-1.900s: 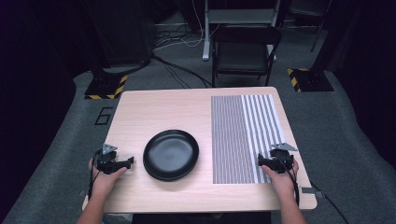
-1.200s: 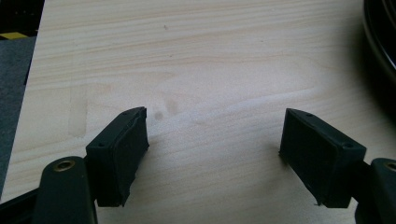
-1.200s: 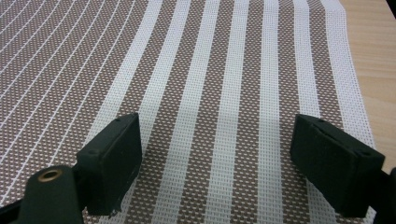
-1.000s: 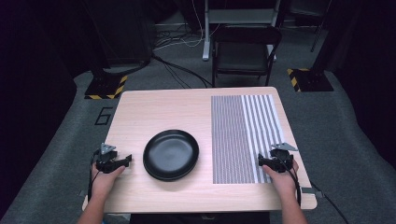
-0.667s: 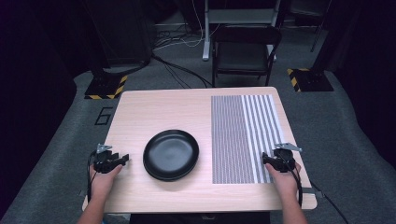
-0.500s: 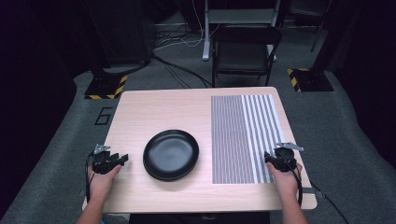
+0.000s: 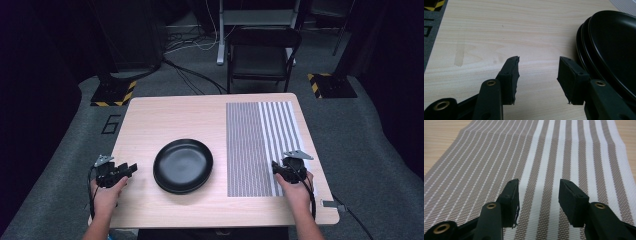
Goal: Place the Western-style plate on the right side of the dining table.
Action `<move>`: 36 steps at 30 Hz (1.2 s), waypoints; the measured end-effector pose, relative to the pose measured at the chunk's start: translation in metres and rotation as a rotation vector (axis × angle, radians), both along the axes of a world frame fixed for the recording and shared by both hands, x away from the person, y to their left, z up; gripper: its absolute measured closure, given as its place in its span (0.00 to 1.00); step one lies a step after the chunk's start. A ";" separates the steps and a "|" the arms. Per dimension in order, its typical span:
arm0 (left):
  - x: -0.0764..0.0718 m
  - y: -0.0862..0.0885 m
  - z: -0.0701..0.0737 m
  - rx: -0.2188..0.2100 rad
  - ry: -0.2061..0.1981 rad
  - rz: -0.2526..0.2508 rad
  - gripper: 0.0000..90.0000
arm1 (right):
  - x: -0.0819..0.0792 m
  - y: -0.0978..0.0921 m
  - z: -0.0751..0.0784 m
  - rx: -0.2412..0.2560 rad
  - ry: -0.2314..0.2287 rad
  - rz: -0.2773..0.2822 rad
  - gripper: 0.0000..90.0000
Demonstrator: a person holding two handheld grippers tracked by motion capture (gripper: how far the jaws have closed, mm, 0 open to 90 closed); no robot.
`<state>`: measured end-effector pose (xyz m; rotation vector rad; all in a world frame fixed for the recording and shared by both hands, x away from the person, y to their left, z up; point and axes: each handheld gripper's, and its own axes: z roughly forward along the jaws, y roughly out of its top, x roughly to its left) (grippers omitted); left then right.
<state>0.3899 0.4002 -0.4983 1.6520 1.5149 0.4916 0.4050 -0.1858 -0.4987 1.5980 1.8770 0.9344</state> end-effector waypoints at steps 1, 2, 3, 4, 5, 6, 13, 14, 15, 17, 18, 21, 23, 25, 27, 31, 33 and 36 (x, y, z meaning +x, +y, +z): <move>0.000 0.000 0.001 -0.010 0.001 0.005 0.57 | 0.000 0.001 0.000 0.002 -0.002 0.002 0.57; -0.001 0.000 0.001 -0.026 0.005 0.004 0.57 | -0.001 0.004 0.001 0.006 -0.002 0.007 0.57; -0.001 0.000 0.002 -0.025 0.005 -0.002 0.57 | -0.001 0.006 0.001 0.008 -0.003 0.015 0.57; -0.001 0.000 0.002 -0.025 0.005 -0.002 0.57 | -0.002 0.008 0.001 0.011 -0.005 0.019 0.58; -0.001 -0.001 0.002 -0.019 0.009 -0.011 0.57 | -0.002 0.011 0.001 0.013 -0.010 0.029 0.57; -0.001 -0.001 0.003 -0.022 0.008 -0.016 0.58 | -0.003 0.014 0.002 0.014 -0.013 0.038 0.58; -0.001 -0.008 0.005 -0.027 -0.006 -0.022 0.58 | -0.003 0.033 0.006 0.003 -0.013 0.093 0.60; -0.001 -0.009 0.006 -0.028 -0.007 -0.026 0.59 | -0.002 0.035 0.007 0.014 -0.011 0.099 0.60; -0.001 -0.009 0.006 -0.031 -0.007 -0.028 0.60 | -0.002 0.037 0.008 0.019 -0.010 0.103 0.60; -0.001 -0.010 0.007 -0.037 -0.006 -0.032 0.60 | -0.002 0.038 0.009 0.018 -0.011 0.106 0.60; -0.001 -0.011 0.007 -0.041 -0.004 -0.034 0.61 | -0.003 0.040 0.010 0.026 -0.015 0.113 0.61; -0.002 -0.013 0.010 -0.056 -0.008 -0.034 0.63 | -0.003 0.045 0.017 0.051 -0.022 0.130 0.63; -0.002 -0.014 0.011 -0.065 -0.021 -0.032 0.64 | -0.003 0.048 0.020 0.066 -0.021 0.137 0.64; -0.003 -0.015 0.012 -0.077 -0.021 -0.030 0.65 | -0.002 0.051 0.022 0.087 -0.021 0.138 0.64; -0.003 -0.016 0.012 -0.090 -0.024 -0.029 0.65 | -0.001 0.055 0.024 0.100 -0.023 0.140 0.64; -0.004 -0.017 0.012 -0.095 -0.029 -0.030 0.67 | 0.000 0.062 0.025 0.117 -0.025 0.148 0.66; -0.004 -0.018 0.013 -0.098 -0.033 -0.029 0.68 | 0.001 0.069 0.026 0.123 -0.026 0.155 0.66; -0.004 -0.019 0.013 -0.111 -0.031 -0.026 0.69 | 0.002 0.076 0.026 0.129 -0.029 0.165 0.67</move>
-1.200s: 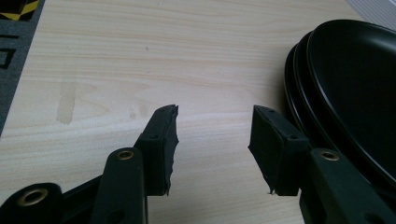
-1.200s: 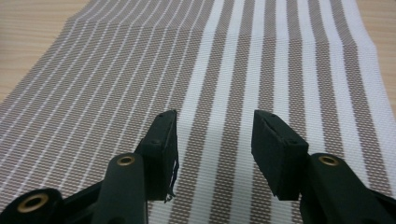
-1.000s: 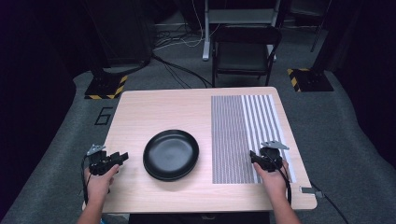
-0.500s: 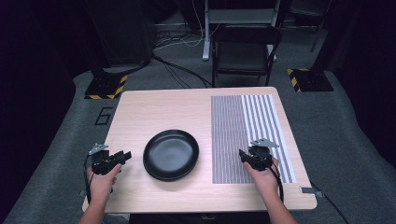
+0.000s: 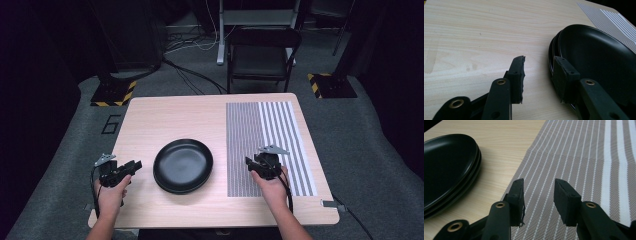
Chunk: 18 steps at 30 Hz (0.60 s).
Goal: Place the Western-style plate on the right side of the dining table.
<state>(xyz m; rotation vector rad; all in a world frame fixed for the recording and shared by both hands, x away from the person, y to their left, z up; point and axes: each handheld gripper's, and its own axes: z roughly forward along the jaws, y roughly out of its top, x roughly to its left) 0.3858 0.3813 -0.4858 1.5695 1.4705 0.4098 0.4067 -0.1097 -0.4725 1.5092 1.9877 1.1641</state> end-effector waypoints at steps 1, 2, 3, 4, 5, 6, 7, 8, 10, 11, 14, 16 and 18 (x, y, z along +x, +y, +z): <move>0.000 -0.001 0.000 -0.004 0.001 0.000 0.69 | 0.000 0.002 0.000 0.007 -0.005 0.004 0.67; 0.000 -0.002 0.000 -0.005 0.003 -0.002 0.69 | 0.001 0.004 0.000 0.013 0.000 0.004 0.67; 0.000 -0.003 0.000 -0.005 0.004 -0.004 0.70 | 0.001 0.007 0.000 0.012 -0.002 0.007 0.67; 0.000 -0.004 -0.001 -0.004 0.003 -0.006 0.70 | 0.001 0.009 0.000 0.015 -0.002 0.007 0.68; 0.000 -0.005 -0.001 -0.007 0.004 -0.010 0.70 | 0.001 0.011 0.000 0.014 0.000 0.010 0.68; 0.000 -0.006 -0.001 -0.010 0.006 -0.012 0.70 | 0.001 0.014 0.000 0.014 -0.003 0.012 0.68; 0.001 -0.007 -0.001 -0.015 0.007 -0.013 0.70 | 0.002 0.016 0.000 0.017 -0.001 0.016 0.68; 0.001 -0.007 -0.001 -0.015 0.007 -0.013 0.70 | 0.002 0.016 0.000 0.017 -0.001 0.016 0.68; 0.001 -0.008 -0.002 -0.027 0.007 -0.015 0.71 | 0.002 0.020 -0.001 0.038 0.005 0.024 0.69; 0.001 -0.008 -0.002 -0.037 0.005 -0.014 0.71 | 0.003 0.022 -0.001 0.052 0.011 0.023 0.69; 0.001 -0.008 -0.002 -0.057 0.008 -0.013 0.72 | 0.003 0.026 -0.002 0.071 0.014 0.027 0.69; 0.001 -0.010 -0.003 -0.066 0.014 -0.016 0.72 | 0.003 0.031 -0.003 0.061 0.010 0.033 0.69; 0.002 -0.011 -0.003 -0.065 0.020 -0.023 0.73 | 0.003 0.036 -0.004 0.055 0.014 0.039 0.69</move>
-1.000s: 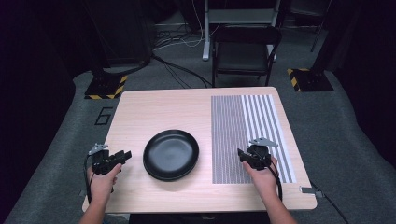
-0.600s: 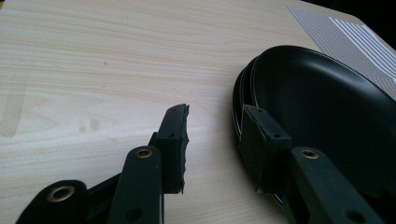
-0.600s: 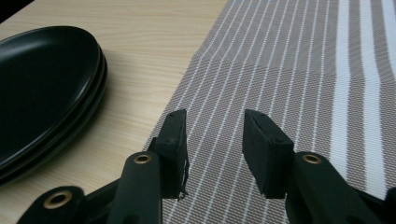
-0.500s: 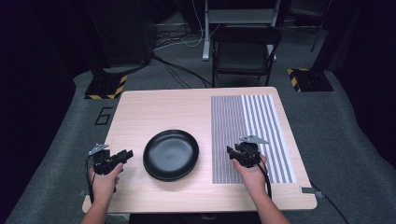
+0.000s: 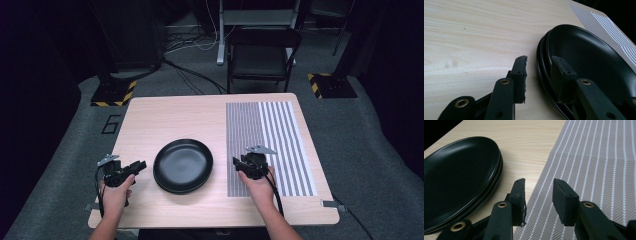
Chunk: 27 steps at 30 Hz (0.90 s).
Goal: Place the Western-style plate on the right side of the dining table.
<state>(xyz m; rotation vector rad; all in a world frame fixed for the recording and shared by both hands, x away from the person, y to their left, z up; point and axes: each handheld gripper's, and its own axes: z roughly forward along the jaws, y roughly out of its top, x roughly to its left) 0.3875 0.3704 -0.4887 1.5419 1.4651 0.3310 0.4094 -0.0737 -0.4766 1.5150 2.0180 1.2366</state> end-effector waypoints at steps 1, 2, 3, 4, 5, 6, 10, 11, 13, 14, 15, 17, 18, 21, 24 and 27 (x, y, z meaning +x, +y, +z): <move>0.000 -0.001 0.000 -0.005 0.003 -0.001 0.73 | 0.000 0.002 -0.001 0.002 0.003 0.002 0.69; 0.001 -0.002 -0.001 -0.011 0.001 -0.001 0.73 | 0.000 0.004 -0.001 0.006 0.005 0.004 0.70; 0.001 -0.004 -0.001 -0.016 0.008 -0.001 0.73 | 0.001 0.006 -0.002 0.011 0.006 0.008 0.70; 0.001 -0.006 -0.001 -0.020 0.009 -0.003 0.73 | 0.001 0.008 -0.003 0.016 0.009 0.009 0.70; 0.001 -0.006 -0.001 -0.015 0.009 -0.012 0.73 | 0.001 0.010 -0.003 0.023 0.009 0.012 0.70; 0.001 -0.006 -0.001 -0.015 0.009 -0.012 0.74 | 0.001 0.012 -0.004 0.030 0.011 0.014 0.70; 0.002 -0.008 -0.004 -0.043 0.020 -0.020 0.73 | 0.001 0.019 -0.005 0.043 0.017 0.021 0.70; 0.002 -0.008 -0.005 -0.049 0.024 -0.020 0.74 | 0.002 0.021 -0.006 0.052 0.020 0.026 0.70; 0.003 -0.009 -0.006 -0.066 0.028 -0.020 0.74 | 0.002 0.023 -0.007 0.074 0.031 0.029 0.70; 0.003 -0.009 -0.007 -0.074 0.030 -0.020 0.74 | 0.002 0.024 -0.007 0.084 0.033 0.034 0.70; 0.003 -0.010 -0.007 -0.082 0.036 -0.021 0.74 | 0.002 0.026 -0.008 0.094 0.036 0.031 0.70; 0.003 -0.011 -0.007 -0.092 0.039 -0.029 0.74 | 0.002 0.028 -0.008 0.104 0.042 0.033 0.70; 0.003 -0.011 -0.007 -0.092 0.039 -0.029 0.74 | 0.003 0.030 -0.009 0.110 0.045 0.039 0.70; 0.004 -0.012 -0.008 -0.108 0.043 -0.046 0.75 | 0.003 0.034 -0.009 0.118 0.050 0.047 0.71; 0.004 -0.013 -0.009 -0.110 0.049 -0.056 0.77 | 0.003 0.037 -0.011 0.136 0.064 0.052 0.72; 0.005 -0.015 -0.010 -0.128 0.057 -0.058 0.79 | 0.003 0.038 -0.012 0.161 0.077 0.054 0.74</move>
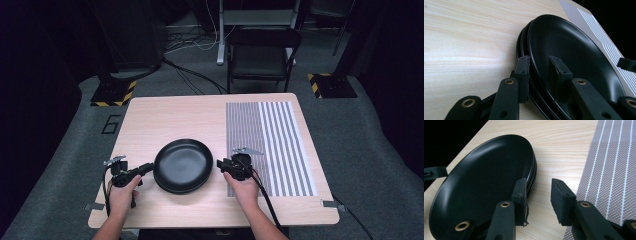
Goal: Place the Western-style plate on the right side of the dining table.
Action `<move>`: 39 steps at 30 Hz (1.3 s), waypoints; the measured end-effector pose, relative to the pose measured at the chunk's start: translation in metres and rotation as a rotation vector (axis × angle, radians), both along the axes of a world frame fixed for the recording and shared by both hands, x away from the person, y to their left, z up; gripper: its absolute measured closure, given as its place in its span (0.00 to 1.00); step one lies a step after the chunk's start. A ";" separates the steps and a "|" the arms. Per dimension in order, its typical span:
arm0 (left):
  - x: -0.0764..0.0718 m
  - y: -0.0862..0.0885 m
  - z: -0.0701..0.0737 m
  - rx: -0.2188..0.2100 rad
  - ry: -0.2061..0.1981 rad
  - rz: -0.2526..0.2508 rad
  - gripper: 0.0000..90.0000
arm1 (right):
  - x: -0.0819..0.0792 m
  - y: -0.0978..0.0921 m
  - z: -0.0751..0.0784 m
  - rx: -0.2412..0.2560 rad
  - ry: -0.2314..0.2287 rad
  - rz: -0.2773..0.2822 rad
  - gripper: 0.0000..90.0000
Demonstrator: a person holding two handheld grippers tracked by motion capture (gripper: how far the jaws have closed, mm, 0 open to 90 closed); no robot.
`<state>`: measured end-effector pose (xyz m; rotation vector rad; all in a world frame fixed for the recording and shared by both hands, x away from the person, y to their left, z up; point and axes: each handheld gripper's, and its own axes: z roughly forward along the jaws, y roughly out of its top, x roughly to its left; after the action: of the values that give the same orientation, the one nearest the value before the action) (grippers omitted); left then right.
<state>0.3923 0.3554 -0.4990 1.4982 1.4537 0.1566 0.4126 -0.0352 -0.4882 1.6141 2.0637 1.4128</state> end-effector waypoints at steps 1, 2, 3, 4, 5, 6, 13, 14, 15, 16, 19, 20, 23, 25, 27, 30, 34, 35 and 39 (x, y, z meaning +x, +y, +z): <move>0.000 0.000 0.000 -0.001 0.007 -0.004 0.79 | 0.000 0.000 -0.001 0.007 0.004 0.002 0.75; 0.000 0.000 -0.001 -0.001 0.010 -0.008 0.80 | 0.000 0.000 -0.001 0.010 0.002 0.004 0.76; 0.000 -0.001 -0.001 -0.011 0.015 -0.003 0.81 | 0.000 0.001 -0.001 0.018 0.007 0.003 0.76; 0.000 -0.001 -0.001 -0.014 0.018 -0.002 0.81 | 0.000 0.002 -0.002 0.026 0.012 0.005 0.76; 0.000 -0.001 -0.001 -0.014 0.018 -0.002 0.82 | 0.000 0.002 -0.002 0.026 0.012 0.005 0.76; 0.001 -0.001 -0.002 -0.012 0.019 -0.014 0.83 | 0.000 0.002 -0.002 0.039 0.021 0.003 0.77; 0.001 -0.001 -0.005 -0.018 0.034 -0.015 0.87 | 0.002 0.006 -0.007 0.088 0.059 0.000 0.80; 0.001 -0.001 -0.005 -0.022 0.033 -0.012 0.88 | 0.002 0.007 -0.007 0.091 0.058 -0.002 0.80; 0.001 -0.001 -0.005 -0.022 0.033 -0.012 0.89 | 0.002 0.007 -0.007 0.091 0.058 -0.002 0.80; 0.000 -0.001 -0.006 -0.035 0.035 -0.007 0.89 | 0.003 0.008 -0.008 0.108 0.072 -0.006 0.81; 0.000 0.000 -0.007 -0.043 0.034 -0.003 0.89 | 0.003 0.009 -0.010 0.131 0.089 -0.006 0.83; -0.001 -0.001 -0.007 -0.043 0.033 0.000 0.89 | 0.003 0.010 -0.010 0.137 0.095 -0.002 0.83; -0.001 -0.001 -0.007 -0.041 0.031 0.003 0.89 | 0.002 0.012 -0.011 0.159 0.116 -0.001 0.84; -0.002 -0.001 -0.007 -0.038 0.030 0.004 0.90 | 0.003 0.013 -0.012 0.172 0.124 0.000 0.85; -0.002 -0.001 -0.007 -0.040 0.032 0.004 0.90 | 0.003 0.014 -0.013 0.184 0.140 0.006 0.86; -0.002 -0.002 -0.007 -0.043 0.035 0.006 0.90 | 0.003 0.015 -0.014 0.177 0.148 -0.002 0.87; -0.003 -0.003 -0.006 -0.036 0.035 0.009 0.90 | 0.003 0.014 -0.015 0.202 0.170 -0.013 0.88; -0.003 -0.003 -0.006 -0.036 0.037 0.010 0.90 | 0.003 0.014 -0.015 0.204 0.172 -0.015 0.88; -0.005 -0.005 -0.005 -0.027 0.037 0.021 0.90 | 0.004 0.014 -0.015 0.210 0.181 -0.021 0.89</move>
<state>0.3874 0.3500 -0.5042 1.4715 1.4959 0.1228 0.4161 -0.0211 -0.5035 1.9050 2.0416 1.5757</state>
